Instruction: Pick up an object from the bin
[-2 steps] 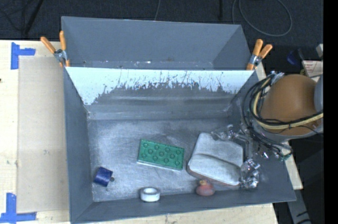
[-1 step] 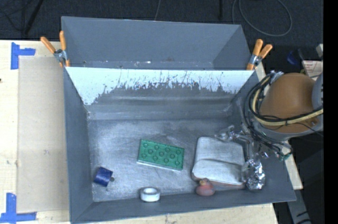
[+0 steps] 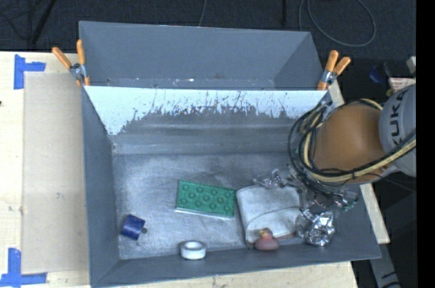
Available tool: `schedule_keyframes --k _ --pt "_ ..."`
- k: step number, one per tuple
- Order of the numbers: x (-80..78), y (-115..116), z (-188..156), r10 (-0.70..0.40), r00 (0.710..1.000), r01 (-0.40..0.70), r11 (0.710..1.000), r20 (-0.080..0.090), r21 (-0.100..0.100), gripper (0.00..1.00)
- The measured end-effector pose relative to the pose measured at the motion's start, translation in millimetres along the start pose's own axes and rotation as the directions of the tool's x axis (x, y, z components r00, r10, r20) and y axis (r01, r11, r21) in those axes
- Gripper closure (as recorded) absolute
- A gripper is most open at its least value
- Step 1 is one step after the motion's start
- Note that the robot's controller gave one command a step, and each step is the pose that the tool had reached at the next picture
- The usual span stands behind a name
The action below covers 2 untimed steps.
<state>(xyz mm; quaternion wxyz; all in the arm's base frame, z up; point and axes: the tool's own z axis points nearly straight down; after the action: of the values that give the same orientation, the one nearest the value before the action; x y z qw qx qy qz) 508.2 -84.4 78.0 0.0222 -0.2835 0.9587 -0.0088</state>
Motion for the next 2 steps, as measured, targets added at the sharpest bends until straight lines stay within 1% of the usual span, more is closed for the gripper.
schedule_keyframes --k 1,2 --pt "-11.0 36.8 -1.9 -0.047 0.999 0.047 0.999 0.025 0.007 0.0" --pt "-11.2 36.5 -1.8 -0.05 0.998 0.05 0.999 0.026 0.007 1.0"
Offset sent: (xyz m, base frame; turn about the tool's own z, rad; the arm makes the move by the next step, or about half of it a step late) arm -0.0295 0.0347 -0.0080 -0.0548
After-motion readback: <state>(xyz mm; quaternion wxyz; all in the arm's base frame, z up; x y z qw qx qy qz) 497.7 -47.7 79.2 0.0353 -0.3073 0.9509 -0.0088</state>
